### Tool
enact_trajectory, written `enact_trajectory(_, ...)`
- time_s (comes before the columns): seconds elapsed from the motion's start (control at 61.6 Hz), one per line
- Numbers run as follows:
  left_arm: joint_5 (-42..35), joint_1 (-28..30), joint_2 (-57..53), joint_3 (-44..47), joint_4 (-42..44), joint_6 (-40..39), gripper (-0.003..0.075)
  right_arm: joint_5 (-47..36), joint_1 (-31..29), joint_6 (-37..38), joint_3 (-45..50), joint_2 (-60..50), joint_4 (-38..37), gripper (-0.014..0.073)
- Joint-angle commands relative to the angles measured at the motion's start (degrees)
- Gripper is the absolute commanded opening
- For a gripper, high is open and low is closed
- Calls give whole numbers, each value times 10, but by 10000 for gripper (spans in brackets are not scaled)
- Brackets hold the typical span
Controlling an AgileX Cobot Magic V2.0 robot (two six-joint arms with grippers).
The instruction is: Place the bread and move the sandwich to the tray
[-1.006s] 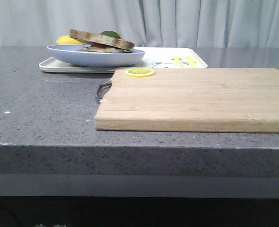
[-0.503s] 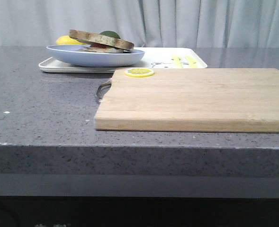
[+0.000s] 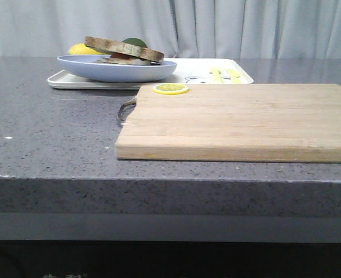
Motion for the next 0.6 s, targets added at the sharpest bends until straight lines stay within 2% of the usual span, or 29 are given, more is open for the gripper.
enact_trajectory(0.0,-47,13,-14,1,0,-6,-20,-39,-3,-3,-13,3,-3,-68)
enact_trajectory(0.584,-47,22,-14,1,-2,-6,-20,-39,-3,-3,-13,3,-3,-68)
